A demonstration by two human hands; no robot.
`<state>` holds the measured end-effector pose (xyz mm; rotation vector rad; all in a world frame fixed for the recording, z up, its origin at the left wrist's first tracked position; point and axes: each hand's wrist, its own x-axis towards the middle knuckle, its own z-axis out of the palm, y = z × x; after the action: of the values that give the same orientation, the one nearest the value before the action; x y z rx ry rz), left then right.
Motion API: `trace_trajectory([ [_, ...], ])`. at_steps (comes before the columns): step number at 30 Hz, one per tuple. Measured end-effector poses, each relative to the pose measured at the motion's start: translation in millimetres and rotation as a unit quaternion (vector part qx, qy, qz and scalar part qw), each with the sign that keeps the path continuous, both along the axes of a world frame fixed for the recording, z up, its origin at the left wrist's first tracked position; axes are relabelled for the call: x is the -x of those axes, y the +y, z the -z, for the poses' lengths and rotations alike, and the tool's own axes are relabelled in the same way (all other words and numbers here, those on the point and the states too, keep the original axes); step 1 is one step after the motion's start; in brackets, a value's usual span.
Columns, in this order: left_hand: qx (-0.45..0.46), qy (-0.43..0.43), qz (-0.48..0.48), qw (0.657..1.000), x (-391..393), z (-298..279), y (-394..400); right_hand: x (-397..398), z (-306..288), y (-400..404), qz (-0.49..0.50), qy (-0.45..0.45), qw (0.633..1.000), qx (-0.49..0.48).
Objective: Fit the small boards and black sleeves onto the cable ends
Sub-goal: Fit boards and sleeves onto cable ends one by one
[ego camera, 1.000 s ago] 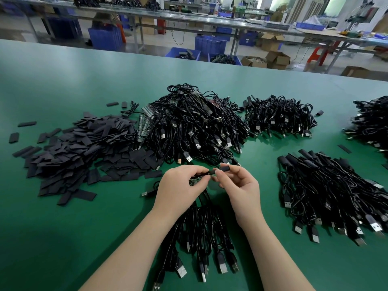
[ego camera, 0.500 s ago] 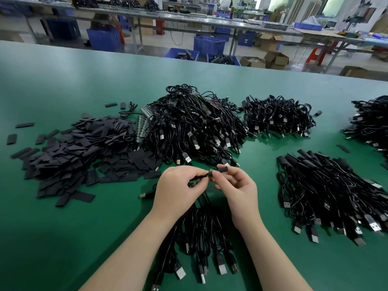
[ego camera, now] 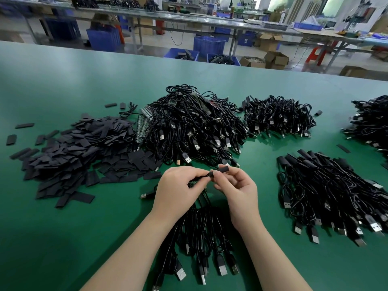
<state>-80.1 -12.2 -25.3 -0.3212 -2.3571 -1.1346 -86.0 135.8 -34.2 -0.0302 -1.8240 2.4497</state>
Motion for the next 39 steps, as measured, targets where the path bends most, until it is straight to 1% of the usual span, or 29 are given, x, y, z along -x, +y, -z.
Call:
trace_trajectory([
  [7,-0.03,-0.027,0.014,0.999,2.4,0.0,-0.8,-3.5,-1.7,-3.0,0.007,0.0,1.0,0.012],
  [13,-0.052,-0.018,0.012,0.998,3.1,2.1,0.7,-5.0,-1.6,-4.4,0.021,0.009,0.999,0.03],
  [19,-0.095,-0.024,0.014,0.995,2.7,4.7,1.5,-2.9,0.8,-4.0,0.005,0.012,0.999,0.031],
  [31,-0.098,-0.008,0.011,0.995,4.0,2.4,-1.3,-5.6,-2.6,-4.8,-0.026,-0.003,0.999,0.023],
  [34,-0.104,0.001,0.008,0.995,3.8,3.4,-1.5,-7.9,-4.7,-5.6,-0.041,-0.003,0.999,0.003],
  [39,-0.103,-0.011,0.009,0.995,5.9,4.1,-2.8,-8.5,-7.5,-5.6,-0.047,-0.003,0.999,0.0],
])
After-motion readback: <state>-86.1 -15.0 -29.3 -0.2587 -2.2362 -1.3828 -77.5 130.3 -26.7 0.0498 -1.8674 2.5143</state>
